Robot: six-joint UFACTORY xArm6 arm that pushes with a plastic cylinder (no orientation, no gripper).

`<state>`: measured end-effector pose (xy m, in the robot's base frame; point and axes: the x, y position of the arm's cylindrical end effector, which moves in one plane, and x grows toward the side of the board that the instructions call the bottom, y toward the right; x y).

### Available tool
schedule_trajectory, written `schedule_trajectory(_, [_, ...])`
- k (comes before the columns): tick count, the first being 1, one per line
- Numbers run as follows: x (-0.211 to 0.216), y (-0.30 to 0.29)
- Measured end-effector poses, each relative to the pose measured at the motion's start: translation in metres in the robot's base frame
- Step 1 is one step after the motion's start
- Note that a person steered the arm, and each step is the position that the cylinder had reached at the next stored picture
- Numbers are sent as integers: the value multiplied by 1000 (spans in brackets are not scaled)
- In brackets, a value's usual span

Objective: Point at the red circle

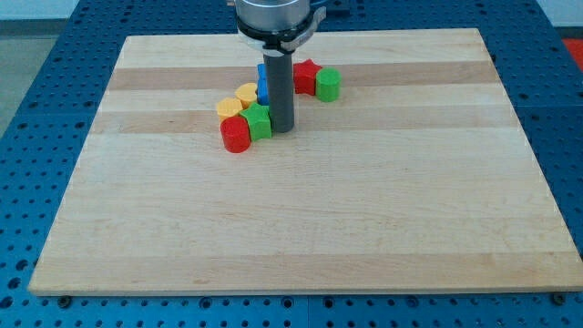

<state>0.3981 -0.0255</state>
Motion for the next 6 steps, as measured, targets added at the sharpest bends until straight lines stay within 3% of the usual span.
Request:
schedule_trajectory(3, [-36,42])
schedule_trajectory(6, [-41,-15])
